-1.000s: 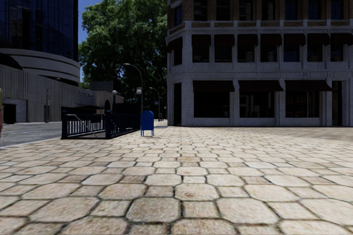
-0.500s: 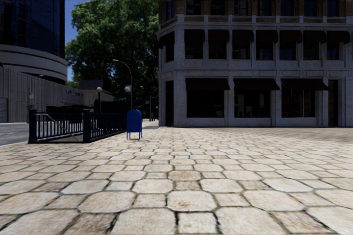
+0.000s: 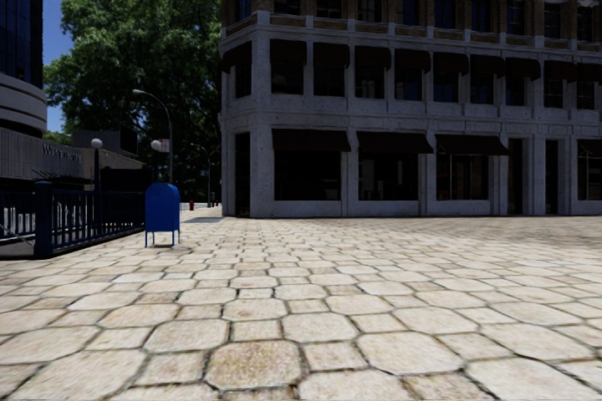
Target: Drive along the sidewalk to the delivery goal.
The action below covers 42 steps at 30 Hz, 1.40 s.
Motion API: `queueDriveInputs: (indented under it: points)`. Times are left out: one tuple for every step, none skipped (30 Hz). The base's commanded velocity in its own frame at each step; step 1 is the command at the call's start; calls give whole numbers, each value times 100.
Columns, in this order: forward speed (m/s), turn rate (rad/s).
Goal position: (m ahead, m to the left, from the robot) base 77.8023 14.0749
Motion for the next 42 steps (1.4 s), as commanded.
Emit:
queueDriveInputs:
  points:
    - [200, 0]
    - [200, 0]
    - [200, 0]
    - [200, 0]
    - [200, 0]
    - [200, 0]
    - [200, 0]
    - [200, 0]
    - [200, 0]
    - [200, 0]
    - [200, 0]
    - [200, 0]
    - [200, 0]
    - [200, 0]
    - [200, 0]
    - [200, 0]
    - [200, 0]
    - [200, 0]
    - [200, 0]
    - [200, 0]
    - [200, 0]
    - [200, 0]
    - [200, 0]
    - [200, 0]
    - [200, 0]
    - [200, 0]
    - [200, 0]
    - [200, 0]
    - [200, 0]
    - [200, 0]
    - [200, 0]
    - [200, 0]
    - [200, 0]
    - [200, 0]
    - [200, 0]
    - [200, 0]
    - [200, 0]
    - [200, 0]
    - [200, 0]
    - [200, 0]
    - [200, 0]
    - [200, 0]
